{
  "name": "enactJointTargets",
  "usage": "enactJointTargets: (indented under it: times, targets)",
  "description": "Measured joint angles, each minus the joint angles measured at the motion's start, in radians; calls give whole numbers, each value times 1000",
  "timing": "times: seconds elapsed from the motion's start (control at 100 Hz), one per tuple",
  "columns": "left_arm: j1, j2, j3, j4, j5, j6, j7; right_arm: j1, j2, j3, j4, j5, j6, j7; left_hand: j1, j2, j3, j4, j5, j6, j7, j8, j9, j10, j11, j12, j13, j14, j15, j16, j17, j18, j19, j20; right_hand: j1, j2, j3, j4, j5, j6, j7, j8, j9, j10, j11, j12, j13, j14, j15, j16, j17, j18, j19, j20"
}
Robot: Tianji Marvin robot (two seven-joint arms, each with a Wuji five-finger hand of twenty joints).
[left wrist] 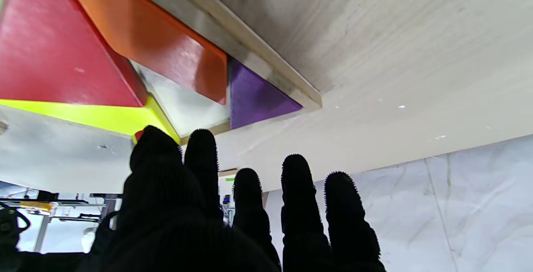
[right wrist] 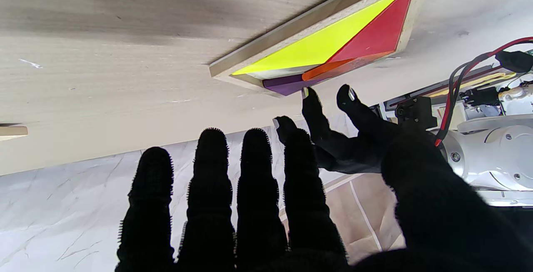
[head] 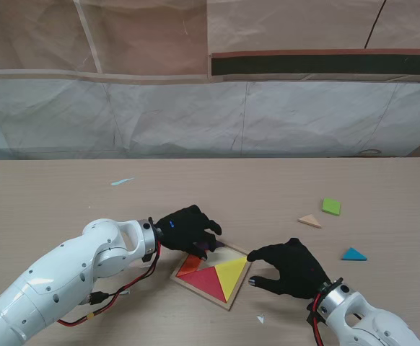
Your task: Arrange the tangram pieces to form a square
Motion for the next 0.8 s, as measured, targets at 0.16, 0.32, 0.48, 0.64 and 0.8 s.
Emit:
enactJointTargets:
  times: [0.16,0.32,0.48,0.64,0.8]
  targets:
    - [7,0,14,-26,27,179,9,0,0,3,-2,-2,-5,0,-31,0,6,26,-107,93,-129,13,0,40,0,-2,-7,48,-25,-26,-9,39,0,-5,0,0,0,0,0,0,0,0,0,0,0,0,0,0,0,0,0,0,0,0]
    - [-80,-8,163,25,-37,271,23,3,0,-3,-2,-1,-4,1,-83,-51,9,37,-154,179,-156,-12,2,72,0,-2,-6,76,-25,-29,-9,76,10,3,0,0,0,0,0,0,0,0,0,0,0,0,0,0,0,0,0,0,0,0]
    - [-160,-50,254,112,-100,301,64,6,0,-5,-1,-1,-3,1,-109,-138,29,39,-165,247,-140,-22,2,96,5,-2,-6,90,-19,-29,-10,104,10,5,0,0,0,0,0,0,0,0,0,0,0,0,0,0,0,0,0,0,0,0]
    - [-229,-73,348,146,-97,307,97,6,0,-1,1,2,-3,-2,-109,-194,31,53,-162,223,-64,-6,4,96,46,29,-6,90,21,-29,2,105,36,20,0,0,0,0,0,0,0,0,0,0,0,0,0,0,0,0,0,0,0,0]
    - [-252,-96,378,182,-113,300,123,6,-1,-1,9,4,-3,-9,-104,-237,41,53,-23,163,131,91,100,95,134,95,95,86,84,-14,107,108,108,51,0,0,0,0,0,0,0,0,0,0,0,0,0,0,0,0,0,0,0,0]
